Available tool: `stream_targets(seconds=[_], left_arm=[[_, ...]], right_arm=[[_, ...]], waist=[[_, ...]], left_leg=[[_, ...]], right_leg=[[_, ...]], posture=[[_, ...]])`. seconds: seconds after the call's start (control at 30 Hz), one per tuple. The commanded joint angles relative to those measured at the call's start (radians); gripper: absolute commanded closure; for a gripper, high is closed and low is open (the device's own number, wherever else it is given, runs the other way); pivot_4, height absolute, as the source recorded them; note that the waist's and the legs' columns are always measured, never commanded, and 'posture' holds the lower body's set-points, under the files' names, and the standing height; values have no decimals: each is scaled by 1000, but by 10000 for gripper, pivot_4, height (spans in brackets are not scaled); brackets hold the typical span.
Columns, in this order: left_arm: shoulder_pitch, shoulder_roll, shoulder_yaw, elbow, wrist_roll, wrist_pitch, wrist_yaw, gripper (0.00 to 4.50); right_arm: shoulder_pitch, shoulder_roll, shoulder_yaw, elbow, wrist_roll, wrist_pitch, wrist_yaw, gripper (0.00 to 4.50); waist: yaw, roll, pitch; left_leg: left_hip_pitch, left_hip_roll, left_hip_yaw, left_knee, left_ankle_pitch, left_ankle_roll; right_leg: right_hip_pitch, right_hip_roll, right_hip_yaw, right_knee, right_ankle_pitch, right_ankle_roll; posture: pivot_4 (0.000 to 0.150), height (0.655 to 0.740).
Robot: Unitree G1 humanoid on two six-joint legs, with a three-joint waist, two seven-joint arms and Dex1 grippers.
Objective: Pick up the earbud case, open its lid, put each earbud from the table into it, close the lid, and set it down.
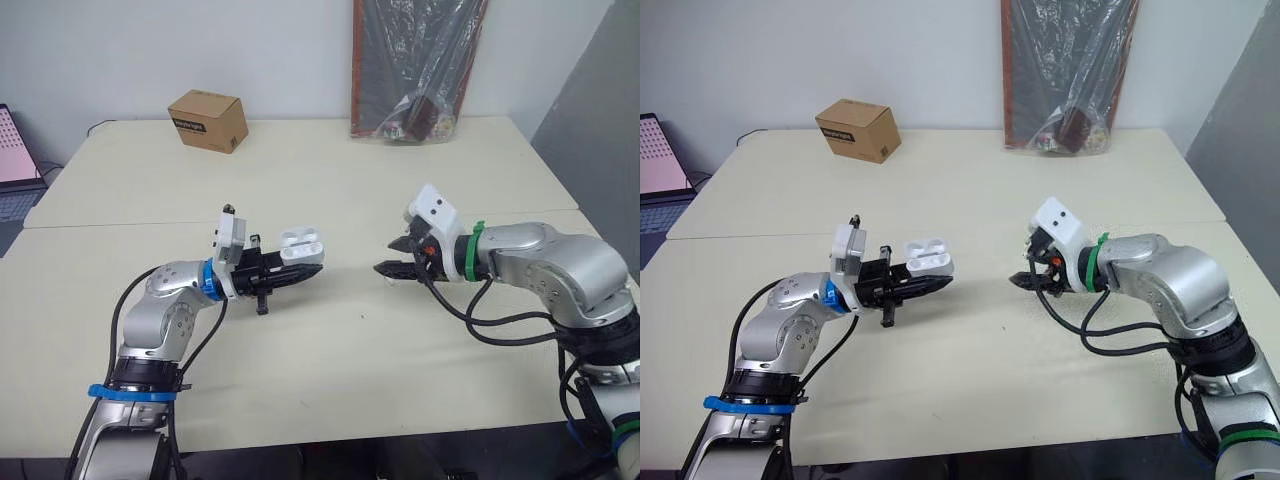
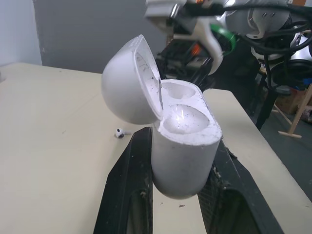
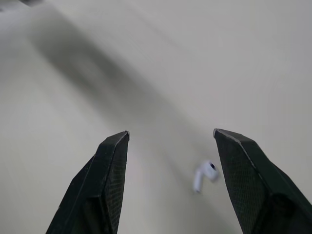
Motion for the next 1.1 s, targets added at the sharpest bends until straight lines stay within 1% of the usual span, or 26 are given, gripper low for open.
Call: stream_targets(seconds=[0.03,0.23,0.6,1.1], left_arm=[[-6,6,22,-31,-23,4,-2,37293],[-1,5,22,-43,-22,11,2,37293],[4,-1,14,-54,-21,20,5,37293],[13,5,16,-76,-27,43,-5,37293]], right_arm=[[-4,28,23,37,-57,4,-39,16397],[-3,104,26,106,-117,38,-103,16397],[15,208,18,137,-174,71,-179,16397],[39,232,20,140,-206,72,-179,16397]], waist=[[0,0,0],[0,0,0],[-1,0,0],[-2,0,0]], left_leg=[[0,0,0,0,0,0],[0,0,0,0,0,0],[0,0,0,0,0,0],[0,0,0,0,0,0]], right_leg=[[0,0,0,0,0,0],[0,0,0,0,0,0],[0,0,0,0,0,0],[0,0,0,0,0,0]], posture=[[1500,7400],[1500,7400],[1500,7400],[1500,7400]])
